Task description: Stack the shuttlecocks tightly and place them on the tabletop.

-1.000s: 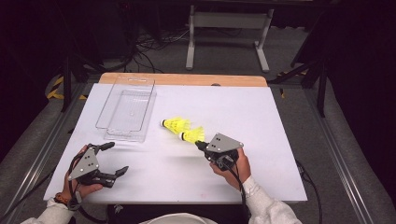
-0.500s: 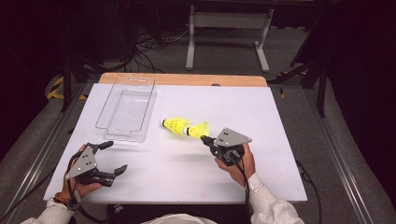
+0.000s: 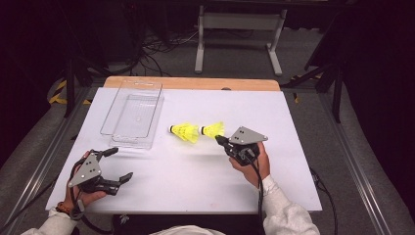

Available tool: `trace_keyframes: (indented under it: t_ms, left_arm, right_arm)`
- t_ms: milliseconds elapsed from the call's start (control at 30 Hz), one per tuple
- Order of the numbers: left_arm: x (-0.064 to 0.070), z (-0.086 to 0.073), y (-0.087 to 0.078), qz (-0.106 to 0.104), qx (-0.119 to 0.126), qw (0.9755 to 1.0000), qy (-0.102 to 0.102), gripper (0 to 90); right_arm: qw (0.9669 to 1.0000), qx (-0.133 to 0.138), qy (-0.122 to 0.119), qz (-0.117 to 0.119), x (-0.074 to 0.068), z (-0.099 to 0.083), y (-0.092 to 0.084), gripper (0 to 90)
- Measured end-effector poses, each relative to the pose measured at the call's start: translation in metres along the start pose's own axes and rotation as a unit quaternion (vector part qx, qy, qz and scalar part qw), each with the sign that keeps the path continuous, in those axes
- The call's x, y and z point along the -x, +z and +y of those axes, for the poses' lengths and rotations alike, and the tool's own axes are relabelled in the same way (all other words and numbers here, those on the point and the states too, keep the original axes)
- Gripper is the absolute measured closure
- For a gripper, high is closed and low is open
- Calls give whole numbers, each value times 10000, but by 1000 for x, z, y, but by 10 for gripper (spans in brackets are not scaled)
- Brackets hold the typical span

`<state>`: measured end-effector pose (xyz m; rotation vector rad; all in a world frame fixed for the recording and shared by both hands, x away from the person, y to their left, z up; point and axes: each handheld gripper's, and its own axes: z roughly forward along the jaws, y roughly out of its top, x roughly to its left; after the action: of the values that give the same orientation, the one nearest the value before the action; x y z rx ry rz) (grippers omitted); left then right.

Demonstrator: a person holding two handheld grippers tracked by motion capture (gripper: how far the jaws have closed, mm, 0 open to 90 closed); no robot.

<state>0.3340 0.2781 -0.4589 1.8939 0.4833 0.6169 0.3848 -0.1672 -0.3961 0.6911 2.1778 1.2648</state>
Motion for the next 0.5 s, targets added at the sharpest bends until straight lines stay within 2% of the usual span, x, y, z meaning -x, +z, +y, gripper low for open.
trace_keyframes:
  t_ms: [133, 167, 367, 500]
  left_arm:
    - [1, 0, 0, -11, -7, 10000, -18, 71]
    - [2, 0, 0, -8, -29, 10000, 31, 70]
    - [2, 0, 1, -42, -63, 10000, 50, 70]
    - [3, 1, 2, -45, -65, 9999, 98, 70]
  right_arm:
    - [9999, -90, -72, -66, 2, -2, 5, 900]
    - [9999, -113, -94, -88, 3, -3, 6, 900]
    - [9994, -302, -174, -50, 1, -10, 20, 900]
    - [9994, -318, -144, 40, -1, -11, 26, 900]
